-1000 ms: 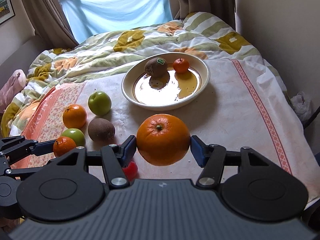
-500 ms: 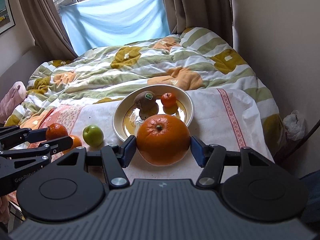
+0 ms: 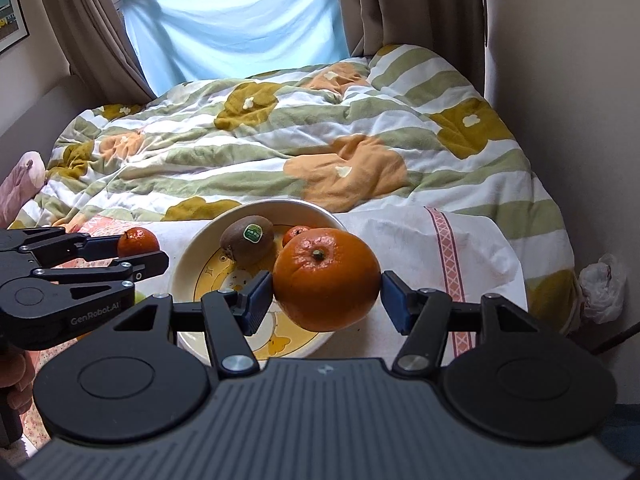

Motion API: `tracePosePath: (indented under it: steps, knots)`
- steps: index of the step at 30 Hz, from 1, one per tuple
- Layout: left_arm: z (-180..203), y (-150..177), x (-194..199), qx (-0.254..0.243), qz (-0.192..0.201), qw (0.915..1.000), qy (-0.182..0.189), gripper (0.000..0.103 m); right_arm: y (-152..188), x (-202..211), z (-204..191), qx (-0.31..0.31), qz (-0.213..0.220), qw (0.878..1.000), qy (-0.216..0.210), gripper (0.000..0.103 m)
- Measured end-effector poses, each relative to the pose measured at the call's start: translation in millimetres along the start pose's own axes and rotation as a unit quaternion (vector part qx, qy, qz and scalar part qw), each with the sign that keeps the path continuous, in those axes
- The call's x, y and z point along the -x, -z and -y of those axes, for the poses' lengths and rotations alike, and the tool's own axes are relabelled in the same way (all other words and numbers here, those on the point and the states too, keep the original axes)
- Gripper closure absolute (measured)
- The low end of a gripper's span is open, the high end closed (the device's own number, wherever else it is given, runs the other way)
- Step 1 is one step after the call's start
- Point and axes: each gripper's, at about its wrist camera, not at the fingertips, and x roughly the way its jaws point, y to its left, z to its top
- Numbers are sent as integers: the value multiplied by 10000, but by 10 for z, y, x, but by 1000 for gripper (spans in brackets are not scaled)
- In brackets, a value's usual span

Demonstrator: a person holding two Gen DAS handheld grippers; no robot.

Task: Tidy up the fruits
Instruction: 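Lower the mandarin into the duck bowl and open the left tool while the right tool carries the orange there, then lower the large orange into the duck bowl and open the right tool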

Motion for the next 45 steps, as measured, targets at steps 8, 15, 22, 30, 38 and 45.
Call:
tracePosePath:
  steps: [8, 15, 22, 30, 38, 45]
  knots:
    - [60, -31, -582, -132, -525, 9985, -69, 61, -131, -443, 110, 128, -323, 9993, -153, 29]
    - [128, -5, -715, -256, -693, 9972, -125, 45, -141, -646, 126, 161, -519, 9981, -292, 29]
    - [124, -33, -560, -348, -603, 9976, -32, 11, -188, -701, 113, 200, -560, 9976, -359, 29]
    - [70, 14, -355, -82, -642, 9979, -80, 11, -191, -757, 25, 276, -662, 9963, -468, 29]
    - [63, 82, -244, 65, -646, 9977, -189, 11, -141, -945, -104, 573, -781, 9939, -517, 29]
    - [-5, 135, -204, 136, -683, 9972, -284, 11, -105, -1074, -191, 804, -847, 9920, -486, 28]
